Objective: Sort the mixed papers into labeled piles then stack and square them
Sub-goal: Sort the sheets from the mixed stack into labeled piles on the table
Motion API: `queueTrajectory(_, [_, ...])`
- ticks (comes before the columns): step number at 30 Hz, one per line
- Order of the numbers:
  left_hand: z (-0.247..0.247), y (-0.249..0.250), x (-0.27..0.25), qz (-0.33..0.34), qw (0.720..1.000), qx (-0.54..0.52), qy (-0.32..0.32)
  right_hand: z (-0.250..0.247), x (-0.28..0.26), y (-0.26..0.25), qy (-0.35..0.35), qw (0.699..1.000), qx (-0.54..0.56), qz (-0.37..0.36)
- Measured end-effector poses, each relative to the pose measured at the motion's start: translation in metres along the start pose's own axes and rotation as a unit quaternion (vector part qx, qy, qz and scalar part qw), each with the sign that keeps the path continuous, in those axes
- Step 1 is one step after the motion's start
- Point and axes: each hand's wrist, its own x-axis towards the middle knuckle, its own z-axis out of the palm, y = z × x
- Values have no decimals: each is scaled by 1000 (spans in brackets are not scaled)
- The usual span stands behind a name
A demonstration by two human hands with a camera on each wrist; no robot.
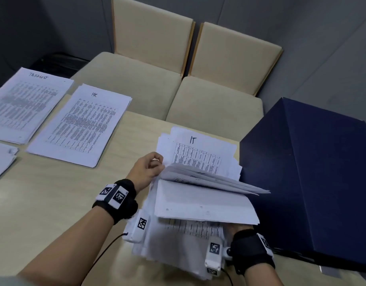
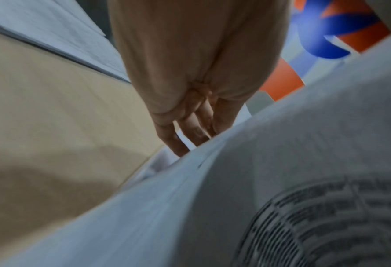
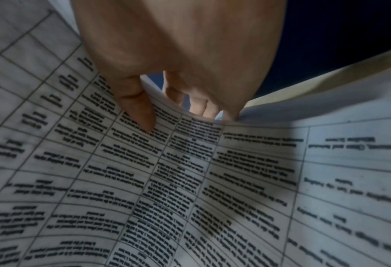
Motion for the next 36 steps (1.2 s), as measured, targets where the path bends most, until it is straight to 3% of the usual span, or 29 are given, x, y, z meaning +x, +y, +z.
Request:
queueTrajectory(2, [-4, 0, -2, -6, 1000, -12, -29, -1, 7, 0, 35, 999, 3, -7])
queueTrajectory(5, [-9, 4, -5, -6, 998, 26, -55, 3, 5, -7, 33, 998, 48, -11])
queueTrajectory(11, [-5, 31, -30, -30, 991, 25, -131, 27, 1, -28, 17, 994, 33, -101])
queueTrajectory(13, [6, 47, -30, 8, 994, 32, -101, 35, -8, -44, -12, 991, 39, -129])
queueTrajectory(15, [21, 76, -30, 73, 997, 6, -21, 47, -18, -64, -30, 981, 17, -189])
queueTrajectory(17, [31, 111, -30, 158, 986, -33, 48, 60, -33, -89, -8, 964, -14, -266])
queueTrajectory(19, [39, 141, -32, 221, 971, -52, 70, 71, -47, -110, 14, 938, -23, -346])
queueTrajectory(23, [38, 153, -36, 279, 950, -11, 138, 77, -67, -121, 22, 898, -7, -439])
queueTrajectory(25, [34, 138, -33, 250, 959, -33, 129, 73, -61, -106, 26, 900, -31, -433])
queueTrajectory(30, [30, 68, -27, 126, 988, 15, 92, 54, -29, -42, 7, 944, -151, -294])
queueTrajectory(33, [30, 65, -34, 155, 984, -9, 91, 52, -25, -31, 12, 946, -175, -271])
queueTrajectory(36, [32, 73, -35, 180, 980, -14, 83, 56, -21, -32, 30, 941, -139, -307])
